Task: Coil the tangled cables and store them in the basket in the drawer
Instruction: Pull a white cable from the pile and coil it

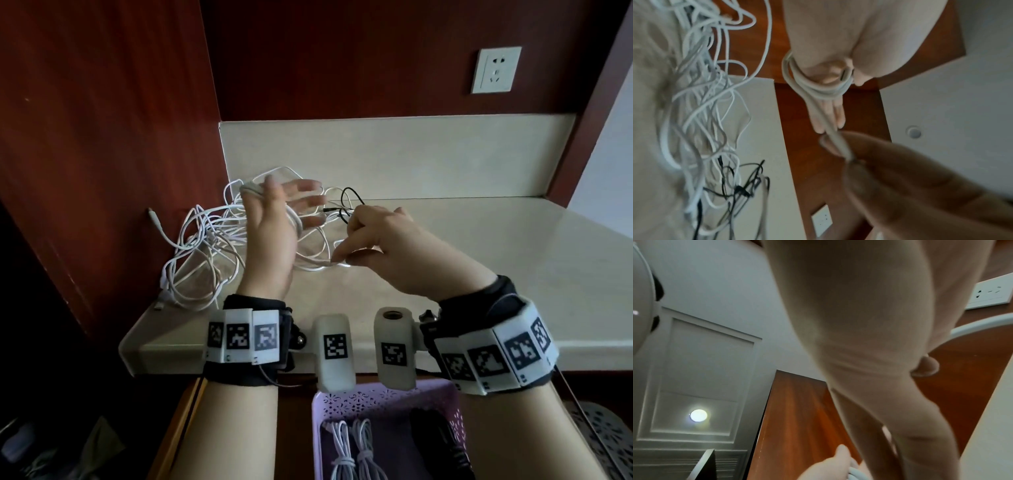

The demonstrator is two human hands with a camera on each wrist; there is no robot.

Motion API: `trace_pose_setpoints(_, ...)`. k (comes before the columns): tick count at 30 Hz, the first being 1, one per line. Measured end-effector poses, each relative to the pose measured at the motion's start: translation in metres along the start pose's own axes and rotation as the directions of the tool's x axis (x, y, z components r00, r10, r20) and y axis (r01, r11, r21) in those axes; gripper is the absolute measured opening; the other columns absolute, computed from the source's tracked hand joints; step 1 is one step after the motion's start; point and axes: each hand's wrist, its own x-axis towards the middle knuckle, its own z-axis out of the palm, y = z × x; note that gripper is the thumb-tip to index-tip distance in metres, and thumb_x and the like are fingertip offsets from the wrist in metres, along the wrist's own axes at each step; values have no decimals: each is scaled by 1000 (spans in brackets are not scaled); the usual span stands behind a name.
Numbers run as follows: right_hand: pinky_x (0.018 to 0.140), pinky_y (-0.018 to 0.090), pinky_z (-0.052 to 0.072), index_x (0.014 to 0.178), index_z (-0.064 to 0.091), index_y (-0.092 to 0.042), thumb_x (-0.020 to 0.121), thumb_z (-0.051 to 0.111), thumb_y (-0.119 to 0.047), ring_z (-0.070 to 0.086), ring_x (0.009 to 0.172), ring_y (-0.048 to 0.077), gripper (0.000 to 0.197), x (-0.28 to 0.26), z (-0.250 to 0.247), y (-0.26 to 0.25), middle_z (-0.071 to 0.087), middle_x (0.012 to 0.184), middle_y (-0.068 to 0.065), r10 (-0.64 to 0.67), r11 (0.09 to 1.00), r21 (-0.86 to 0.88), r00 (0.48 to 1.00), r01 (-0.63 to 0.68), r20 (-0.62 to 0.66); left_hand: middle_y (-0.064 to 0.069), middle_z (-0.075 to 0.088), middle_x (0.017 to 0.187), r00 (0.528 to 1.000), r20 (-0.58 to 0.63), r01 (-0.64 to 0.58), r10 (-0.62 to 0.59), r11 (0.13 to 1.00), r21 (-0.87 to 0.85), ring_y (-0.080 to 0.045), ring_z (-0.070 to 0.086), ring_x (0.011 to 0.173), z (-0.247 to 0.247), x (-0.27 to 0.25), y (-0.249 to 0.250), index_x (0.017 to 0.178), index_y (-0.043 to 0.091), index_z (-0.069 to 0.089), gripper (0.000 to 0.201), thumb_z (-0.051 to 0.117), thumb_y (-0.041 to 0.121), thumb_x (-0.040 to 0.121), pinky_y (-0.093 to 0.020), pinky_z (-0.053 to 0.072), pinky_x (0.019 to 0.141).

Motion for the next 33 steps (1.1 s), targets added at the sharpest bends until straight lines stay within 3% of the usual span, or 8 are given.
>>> trace_pose_setpoints(2,72,7,26,96,75,-22,87,66,-14,41,75,-13,16,-2,-4,-2,42,80,-16,-36,997,75,999,36,-6,-10,67,88,997,77,15,-27,988,153,-18,69,70,3,-3,-3,91,16,32,19,24,25,106,-32,55,63)
trace_pose_setpoints(6,62,7,33,83,74,-12,77,75,-10,48,67,-9,6,-1,-8,-1,53,74,-10,1,985,167,982,31,-189,-13,57,61,954,249,28,-166,878,479,-17,52,33,6,-10,-10,95,3,32,21,30,21,105,-25,39,33)
trace_pose_setpoints(9,56,18,36,73,66,-15,68,82,-25,48,56,2,19,-3,-12,7,54,62,-11,159,978,181,924,-100,-347,-4,51,47,887,361,12,-286,799,602,-17,35,28,2,-13,-13,87,7,33,24,32,22,105,-19,26,35)
trace_pose_setpoints(13,51,27,28,70,56,-22,60,81,-51,38,50,5,40,-6,-13,17,44,51,-14,260,965,132,875,-226,-407,3,30,43,807,397,222,-438,847,483,-7,19,31,5,-16,-4,76,11,33,35,29,31,105,-11,16,36)
trace_pose_setpoints(18,59,13,31,84,67,-19,78,76,-21,42,62,4,11,-5,-13,29,49,75,-4,195,926,378,892,-30,-408,0,19,49,630,595,211,-499,848,487,-8,13,34,1,-19,1,83,0,39,56,29,54,90,-9,13,36)
trace_pose_setpoints(22,60,9,36,90,67,-17,85,67,-7,48,60,0,11,-7,-13,28,56,74,-12,230,867,498,887,0,-401,1,21,47,585,631,284,-509,858,429,-6,12,35,0,-20,2,78,12,33,36,30,41,99,-9,12,36)
trace_pose_setpoints(28,54,14,39,78,62,-23,81,73,-19,51,55,5,12,2,-3,24,62,62,-20,306,819,573,829,22,-469,4,24,45,497,730,441,-469,861,253,-5,14,33,-8,-17,1,75,15,38,34,30,37,99,-9,14,37)
trace_pose_setpoints(33,50,17,42,105,59,-32,94,54,-4,49,48,8,31,7,18,28,57,63,-7,209,741,671,952,-5,-224,7,27,43,503,821,694,-270,692,-198,-9,20,30,-13,-8,-3,72,20,54,36,32,38,96,-15,20,36)
